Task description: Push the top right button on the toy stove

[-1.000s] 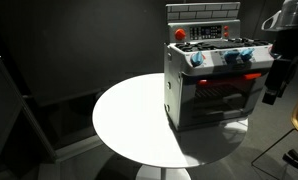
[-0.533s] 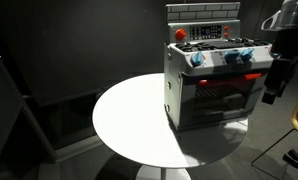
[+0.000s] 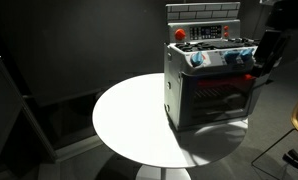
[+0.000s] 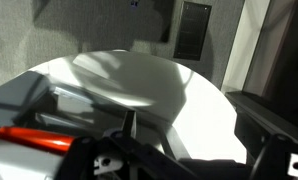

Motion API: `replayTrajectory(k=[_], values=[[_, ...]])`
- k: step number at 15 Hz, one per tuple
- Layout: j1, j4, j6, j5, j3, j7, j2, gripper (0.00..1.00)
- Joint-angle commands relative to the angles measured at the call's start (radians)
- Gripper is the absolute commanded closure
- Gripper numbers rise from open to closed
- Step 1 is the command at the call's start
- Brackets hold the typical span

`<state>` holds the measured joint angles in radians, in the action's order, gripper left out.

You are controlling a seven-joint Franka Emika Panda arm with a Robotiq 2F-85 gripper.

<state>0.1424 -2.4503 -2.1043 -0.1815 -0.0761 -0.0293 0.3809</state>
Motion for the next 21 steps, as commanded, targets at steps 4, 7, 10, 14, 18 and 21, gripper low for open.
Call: replayTrajectory(k=[4, 7, 10, 14, 18, 21], values=[[-0.063, 0.129, -0.006, 0.163, -0.033, -0.076, 0.003, 0.0], [-0.085, 0.171, -0.038, 0.225, -0.033, -0.101, -0.013, 0.0], [-0.107, 0.198, -0.097, 0.264, -0.027, -0.115, -0.034, 0.0], [-0.15, 0.241, -0.185, 0.342, -0.026, -0.142, -0.078, 0.0], [-0.192, 0.295, -0.239, 0.43, -0.023, -0.191, -0.135, 0.0], [-0.218, 0.336, -0.258, 0.492, -0.016, -0.235, -0.179, 0.0]])
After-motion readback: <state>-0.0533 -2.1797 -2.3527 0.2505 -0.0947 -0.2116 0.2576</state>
